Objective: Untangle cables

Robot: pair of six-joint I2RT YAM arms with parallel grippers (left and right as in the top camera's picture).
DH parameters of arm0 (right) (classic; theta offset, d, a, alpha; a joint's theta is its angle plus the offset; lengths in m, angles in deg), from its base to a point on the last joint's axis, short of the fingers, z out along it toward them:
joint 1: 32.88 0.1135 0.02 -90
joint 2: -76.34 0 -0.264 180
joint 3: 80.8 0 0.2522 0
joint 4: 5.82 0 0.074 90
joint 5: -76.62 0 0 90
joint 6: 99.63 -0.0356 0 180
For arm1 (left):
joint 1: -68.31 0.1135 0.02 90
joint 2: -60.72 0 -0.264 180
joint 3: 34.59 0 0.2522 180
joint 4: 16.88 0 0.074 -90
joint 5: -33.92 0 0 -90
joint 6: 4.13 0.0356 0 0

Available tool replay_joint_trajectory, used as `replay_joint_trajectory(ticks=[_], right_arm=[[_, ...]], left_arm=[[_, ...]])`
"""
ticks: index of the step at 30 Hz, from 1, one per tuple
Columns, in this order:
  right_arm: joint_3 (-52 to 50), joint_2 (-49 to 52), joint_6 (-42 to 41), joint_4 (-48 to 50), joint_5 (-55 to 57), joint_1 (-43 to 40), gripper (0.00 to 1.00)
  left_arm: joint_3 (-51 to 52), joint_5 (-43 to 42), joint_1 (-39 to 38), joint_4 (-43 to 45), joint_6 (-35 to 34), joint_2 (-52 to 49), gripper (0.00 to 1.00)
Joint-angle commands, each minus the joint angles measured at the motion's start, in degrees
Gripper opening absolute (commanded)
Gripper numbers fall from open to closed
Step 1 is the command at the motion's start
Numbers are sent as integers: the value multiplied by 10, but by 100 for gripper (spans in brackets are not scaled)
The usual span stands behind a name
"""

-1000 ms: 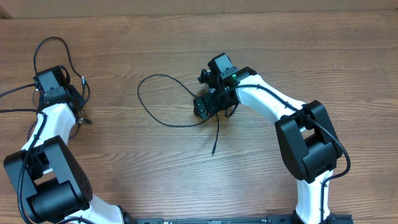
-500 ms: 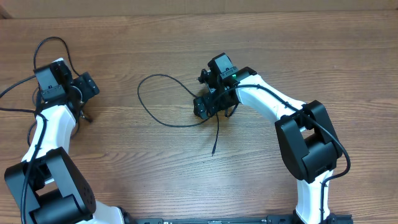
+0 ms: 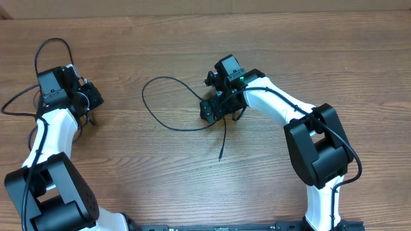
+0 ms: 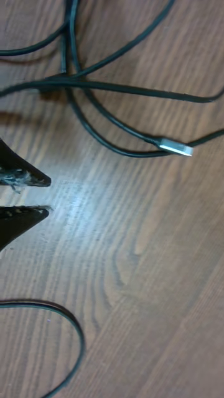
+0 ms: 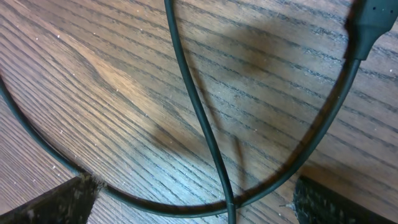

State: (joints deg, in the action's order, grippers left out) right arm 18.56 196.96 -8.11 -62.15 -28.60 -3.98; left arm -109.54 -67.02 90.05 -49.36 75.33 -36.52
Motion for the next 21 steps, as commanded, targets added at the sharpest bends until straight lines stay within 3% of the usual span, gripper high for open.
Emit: replay_joint_trajectory(ticks=[1, 3, 21], right_arm=[[-6, 3, 0, 3, -5, 0, 100], [-6, 3, 0, 3, -5, 0, 100], [-6, 3, 0, 3, -5, 0, 100]], left_arm=[[3, -5, -4, -8, -6, 10, 8], [3, -12, -4, -11, -6, 10, 4], [3, -11, -6, -10, -9, -54, 4]])
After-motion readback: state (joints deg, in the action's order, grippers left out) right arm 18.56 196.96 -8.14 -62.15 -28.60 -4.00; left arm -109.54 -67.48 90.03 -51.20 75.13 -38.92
